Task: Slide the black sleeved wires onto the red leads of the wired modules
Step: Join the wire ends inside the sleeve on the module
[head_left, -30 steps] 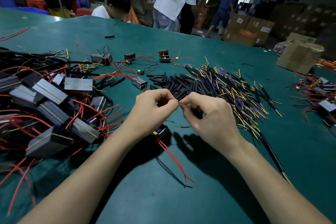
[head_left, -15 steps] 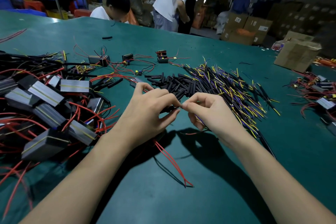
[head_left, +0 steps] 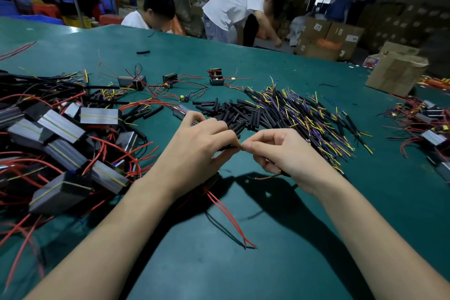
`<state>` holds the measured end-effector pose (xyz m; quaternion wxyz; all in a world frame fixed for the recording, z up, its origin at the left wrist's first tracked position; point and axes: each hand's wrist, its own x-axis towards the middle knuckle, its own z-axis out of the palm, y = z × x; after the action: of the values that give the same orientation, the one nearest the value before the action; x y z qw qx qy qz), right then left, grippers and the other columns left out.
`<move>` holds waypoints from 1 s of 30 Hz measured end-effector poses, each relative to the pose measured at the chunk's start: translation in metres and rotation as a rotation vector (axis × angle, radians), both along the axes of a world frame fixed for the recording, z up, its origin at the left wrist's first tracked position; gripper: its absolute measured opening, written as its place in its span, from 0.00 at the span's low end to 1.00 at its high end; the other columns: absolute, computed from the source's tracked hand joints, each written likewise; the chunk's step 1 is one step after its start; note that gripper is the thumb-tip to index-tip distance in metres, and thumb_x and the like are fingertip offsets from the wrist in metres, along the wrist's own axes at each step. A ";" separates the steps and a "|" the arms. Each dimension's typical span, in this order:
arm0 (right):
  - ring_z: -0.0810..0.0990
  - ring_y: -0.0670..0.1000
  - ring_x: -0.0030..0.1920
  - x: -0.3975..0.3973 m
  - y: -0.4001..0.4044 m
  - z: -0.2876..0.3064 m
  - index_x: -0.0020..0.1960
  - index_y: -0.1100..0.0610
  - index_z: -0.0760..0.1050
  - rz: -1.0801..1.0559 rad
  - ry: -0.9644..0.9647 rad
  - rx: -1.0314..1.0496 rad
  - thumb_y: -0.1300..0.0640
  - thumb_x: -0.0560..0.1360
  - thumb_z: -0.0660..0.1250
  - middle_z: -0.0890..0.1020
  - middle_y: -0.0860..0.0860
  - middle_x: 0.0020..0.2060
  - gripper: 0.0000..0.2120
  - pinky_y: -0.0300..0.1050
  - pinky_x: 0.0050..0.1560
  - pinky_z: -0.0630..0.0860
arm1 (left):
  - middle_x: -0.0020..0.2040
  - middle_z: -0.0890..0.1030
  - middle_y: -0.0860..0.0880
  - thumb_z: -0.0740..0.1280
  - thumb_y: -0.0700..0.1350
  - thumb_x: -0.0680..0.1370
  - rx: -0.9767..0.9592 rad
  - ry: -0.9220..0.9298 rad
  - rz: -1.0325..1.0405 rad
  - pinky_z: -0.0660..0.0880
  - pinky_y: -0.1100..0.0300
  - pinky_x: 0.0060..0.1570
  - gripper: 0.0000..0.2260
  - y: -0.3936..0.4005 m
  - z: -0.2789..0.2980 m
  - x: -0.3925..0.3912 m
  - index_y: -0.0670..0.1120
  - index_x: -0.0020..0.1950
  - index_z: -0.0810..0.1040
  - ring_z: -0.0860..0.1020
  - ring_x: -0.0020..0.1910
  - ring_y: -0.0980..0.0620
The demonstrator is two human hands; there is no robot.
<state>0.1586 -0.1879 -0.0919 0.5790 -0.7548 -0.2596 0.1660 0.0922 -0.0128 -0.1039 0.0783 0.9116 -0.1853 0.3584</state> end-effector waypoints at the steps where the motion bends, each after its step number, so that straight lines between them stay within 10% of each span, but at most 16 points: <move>1: 0.65 0.45 0.22 0.000 0.000 0.000 0.41 0.60 0.80 0.002 -0.025 -0.013 0.60 0.75 0.69 0.73 0.50 0.23 0.05 0.32 0.22 0.61 | 0.37 0.77 0.52 0.66 0.45 0.77 -0.002 0.003 -0.002 0.70 0.50 0.47 0.05 0.000 0.000 0.000 0.47 0.43 0.81 0.77 0.38 0.48; 18: 0.66 0.48 0.22 -0.003 0.003 -0.002 0.40 0.59 0.76 0.006 -0.127 -0.011 0.60 0.76 0.68 0.75 0.51 0.25 0.07 0.35 0.23 0.63 | 0.36 0.76 0.55 0.66 0.48 0.76 -0.293 0.070 -0.030 0.66 0.49 0.49 0.07 -0.003 -0.002 -0.003 0.48 0.41 0.79 0.75 0.38 0.54; 21: 0.69 0.47 0.25 -0.004 0.003 -0.004 0.40 0.59 0.77 -0.021 -0.407 -0.023 0.62 0.75 0.68 0.76 0.50 0.27 0.05 0.37 0.26 0.67 | 0.36 0.77 0.56 0.66 0.50 0.74 -0.557 0.177 -0.069 0.67 0.45 0.53 0.06 -0.007 -0.004 -0.002 0.50 0.39 0.79 0.75 0.41 0.56; 26: 0.73 0.56 0.28 -0.003 0.002 -0.007 0.43 0.61 0.79 -0.039 -1.428 -0.324 0.66 0.72 0.67 0.76 0.54 0.33 0.03 0.48 0.24 0.72 | 0.34 0.77 0.52 0.70 0.51 0.73 -0.907 0.509 -0.104 0.68 0.53 0.53 0.07 -0.005 0.004 0.002 0.51 0.35 0.79 0.73 0.38 0.55; 30: 0.73 0.54 0.30 -0.005 0.007 -0.009 0.41 0.62 0.77 -0.029 -1.185 -0.248 0.65 0.74 0.65 0.76 0.52 0.33 0.04 0.47 0.29 0.71 | 0.35 0.79 0.56 0.68 0.51 0.76 -0.845 0.502 -0.093 0.65 0.51 0.54 0.08 0.000 0.004 0.001 0.51 0.38 0.80 0.75 0.39 0.58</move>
<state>0.1540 -0.1805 -0.1013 0.2457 -0.7842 -0.5063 -0.2616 0.0931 -0.0127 -0.0996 0.4993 0.8491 -0.0400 0.1677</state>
